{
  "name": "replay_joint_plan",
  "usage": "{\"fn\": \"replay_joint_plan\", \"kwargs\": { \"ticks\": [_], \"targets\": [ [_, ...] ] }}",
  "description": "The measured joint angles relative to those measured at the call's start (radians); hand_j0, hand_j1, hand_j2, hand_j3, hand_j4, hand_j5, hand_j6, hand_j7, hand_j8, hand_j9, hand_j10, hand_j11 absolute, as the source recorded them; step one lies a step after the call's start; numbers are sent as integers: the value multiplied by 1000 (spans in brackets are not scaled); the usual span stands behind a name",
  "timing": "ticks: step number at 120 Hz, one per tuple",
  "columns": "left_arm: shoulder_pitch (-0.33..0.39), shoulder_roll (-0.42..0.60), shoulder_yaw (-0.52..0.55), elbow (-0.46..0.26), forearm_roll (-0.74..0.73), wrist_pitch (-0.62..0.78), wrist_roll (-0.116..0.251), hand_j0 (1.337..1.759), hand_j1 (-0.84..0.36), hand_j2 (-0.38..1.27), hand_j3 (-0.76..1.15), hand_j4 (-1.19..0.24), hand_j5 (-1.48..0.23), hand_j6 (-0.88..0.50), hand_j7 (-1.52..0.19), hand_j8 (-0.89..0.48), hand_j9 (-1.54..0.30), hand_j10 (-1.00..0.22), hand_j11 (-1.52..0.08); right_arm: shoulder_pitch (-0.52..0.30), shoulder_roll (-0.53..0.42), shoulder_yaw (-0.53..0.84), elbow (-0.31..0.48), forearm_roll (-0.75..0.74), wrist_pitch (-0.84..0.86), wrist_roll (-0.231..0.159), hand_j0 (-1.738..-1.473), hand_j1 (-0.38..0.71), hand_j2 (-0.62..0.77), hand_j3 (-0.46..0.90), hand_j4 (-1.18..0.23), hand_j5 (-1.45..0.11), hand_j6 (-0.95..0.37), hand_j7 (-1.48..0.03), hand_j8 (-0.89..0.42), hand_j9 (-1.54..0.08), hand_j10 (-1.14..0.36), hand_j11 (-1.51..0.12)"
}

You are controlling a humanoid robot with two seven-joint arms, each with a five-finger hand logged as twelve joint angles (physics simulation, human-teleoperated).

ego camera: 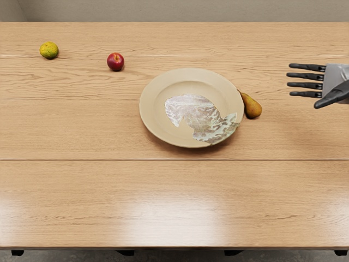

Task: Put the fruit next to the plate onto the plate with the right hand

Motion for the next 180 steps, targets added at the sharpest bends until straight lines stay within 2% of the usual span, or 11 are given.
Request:
{"fn": "replay_joint_plan", "kwargs": {
  "ticks": [24, 39, 48, 56, 66, 76, 88, 112, 140, 170, 180],
  "targets": [
    [2, 0, 0, 0, 0, 0, 0, 1658, 349, 0, 0, 0, 0, 0, 0, 0, 0, 0, 0, 11, 14, 1, -4, -13, 0, 0, -1658, -349, 0, 0, 0, 1, 4, 0, 3, 0, 3, 1],
    [3, 0, 1, 0, 0, 0, 0, 1658, 349, 0, 0, 0, 0, 0, 0, 0, 0, 0, 0, 90, 93, 2, 8, -196, 0, 0, -1658, -349, 0, 0, 0, 0, 4, 0, 3, 0, 2, 1],
    [2, 0, 1, 0, 0, 0, 0, 1658, 349, 0, 0, 0, 0, 0, 0, 0, 0, 0, 0, 136, 112, 3, 126, -379, -72, 0, -1658, -349, 0, 0, 0, 0, 2, 0, 2, 0, 1, 0],
    [3, 0, 1, 0, 0, 0, 0, 1658, 349, 0, 0, 0, 0, 0, 0, 0, 0, 0, 0, 155, 112, -2, 257, -545, -254, -2, -1658, -349, 0, 0, -1, 0, 1, 0, 1, 0, 1, 0],
    [2, 0, 1, 0, 0, 0, 0, 1658, 349, 0, 0, 0, 0, 0, 0, 0, 0, 0, 0, 161, 97, -23, 380, -711, -487, -14, -1658, -349, 0, 0, -1, 0, 0, 0, 0, 0, 0, 0],
    [2, 0, 1, 0, 0, 0, 0, 1658, 349, 0, 0, 0, 0, 0, 0, 0, 0, 0, 0, 153, 128, -77, 448, -828, -660, -29, -1658, -349, 0, 0, -1, 0, -1, 0, -1, 0, -1, 0],
    [2, 0, 1, 0, 0, 0, 0, 1658, 349, 0, 0, 0, 0, 0, 0, 0, 0, 0, 0, 139, 188, -127, 480, -946, -797, -46, -1658, -349, 1, 0, -2, 0, -3, 0, -2, 0, -2, 0],
    [2, 0, 0, 0, 0, 0, 0, 1658, 349, 0, 0, 0, 0, 0, 0, 0, 0, 0, 0, 111, 305, -190, 441, -1081, -1009, -78, -1658, -349, 1, 0, -2, 0, -4, 0, -3, 0, -2, 0],
    [2, 0, 0, 0, 0, 0, 0, 1658, 349, 0, 0, 0, 0, 0, 0, 0, 0, 0, 0, 60, 473, -227, 270, -1110, -1160, -81, -1658, -349, 2, 0, -2, 0, -3, 0, -2, 0, -2, 0],
    [2, 0, 0, 0, 0, 0, 0, 1658, 349, 0, 0, 0, 0, 0, 0, 0, 0, 0, 0, 50, 522, -257, 192, -1146, -1217, -79, -1658, -349, 2, 0, -1, 0, -2, 0, -2, 0, -1, 0],
    [2, 0, 0, 0, 0, 0, 0, 1658, 349, 0, 0, 0, 0, 0, 0, 0, 0, 0, 0, 56, 534, -269, 176, -1148, -1220, -78, -1658, -312, -5, 0, -32, -41, -33, -41, -33, -41, -33, -41]
  ]
}}
